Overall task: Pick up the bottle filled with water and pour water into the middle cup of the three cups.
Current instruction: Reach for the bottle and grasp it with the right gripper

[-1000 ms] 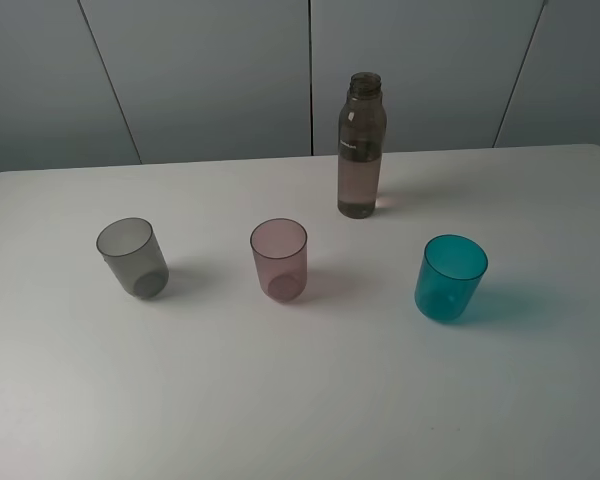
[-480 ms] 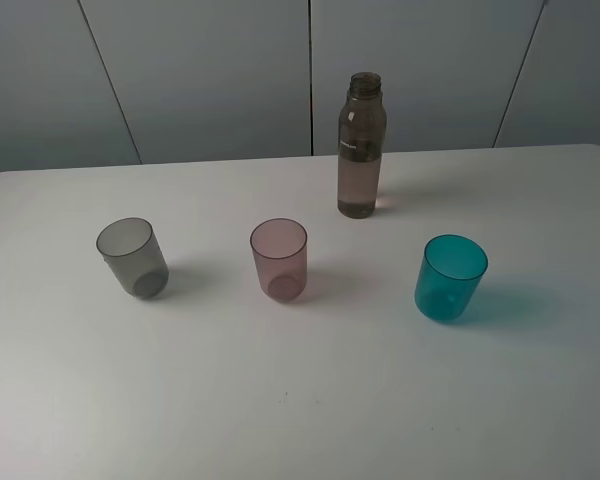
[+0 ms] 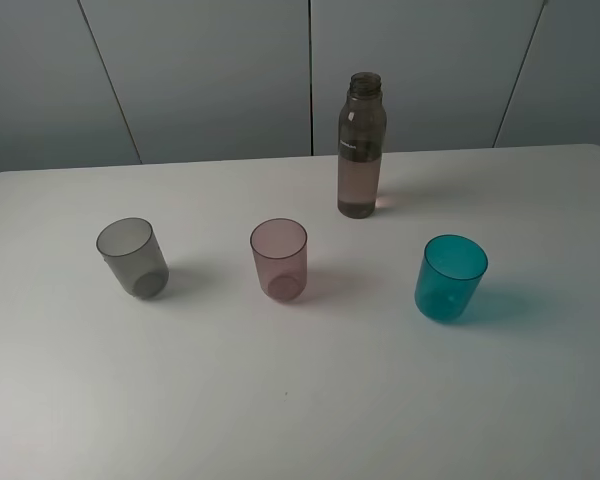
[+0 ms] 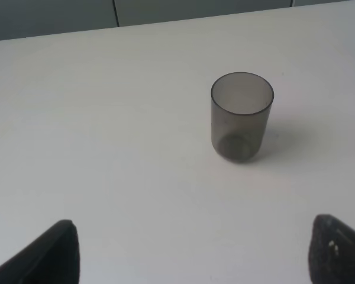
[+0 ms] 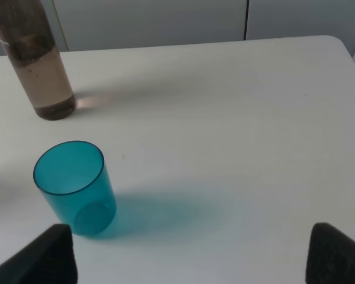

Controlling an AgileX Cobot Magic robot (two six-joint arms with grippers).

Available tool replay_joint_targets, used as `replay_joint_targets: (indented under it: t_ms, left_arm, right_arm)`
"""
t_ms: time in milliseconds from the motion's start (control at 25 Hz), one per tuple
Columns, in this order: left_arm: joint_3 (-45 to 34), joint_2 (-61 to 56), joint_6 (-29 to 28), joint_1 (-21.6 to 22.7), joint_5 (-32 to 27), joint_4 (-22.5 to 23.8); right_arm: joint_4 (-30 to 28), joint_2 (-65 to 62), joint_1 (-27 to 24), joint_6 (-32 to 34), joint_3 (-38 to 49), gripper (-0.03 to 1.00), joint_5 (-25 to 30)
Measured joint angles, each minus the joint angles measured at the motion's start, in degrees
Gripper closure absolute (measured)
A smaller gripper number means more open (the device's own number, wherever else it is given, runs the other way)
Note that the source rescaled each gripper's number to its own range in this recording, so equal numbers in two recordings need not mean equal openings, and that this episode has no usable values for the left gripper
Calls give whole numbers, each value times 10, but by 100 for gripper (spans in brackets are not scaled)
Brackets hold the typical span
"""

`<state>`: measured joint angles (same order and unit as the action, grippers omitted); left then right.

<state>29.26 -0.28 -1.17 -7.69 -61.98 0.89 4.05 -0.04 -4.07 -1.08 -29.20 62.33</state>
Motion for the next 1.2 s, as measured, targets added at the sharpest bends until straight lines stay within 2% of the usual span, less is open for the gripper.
replay_joint_targets:
  t_ms: [200,360,520,800,960,1120,1200]
  left_arm:
    - [0,0,0,0,0,0]
    - [0,0,0,0,0,0]
    - [0,0,0,0,0,0]
    - [0,0,0,0,0,0]
    - [0,0,-1,0,0,0]
    - [0,0,-1,0,0,0]
    - [0,0,-1,0,0,0]
  right_arm:
    - [-11,14,0,0,-30,41,-4]
    - [-40,85,0,0,-78,41,-12]
    - [-62,178,0,0,-128,41,-44]
    - [-93,346,0,1,-188,41,-120]
    - [-93,418,0,0,-202,42,-195]
    - [-67,479,0,-35,-202,45,-269]
    - [-35,509,-1,-71,-202,46,-296]
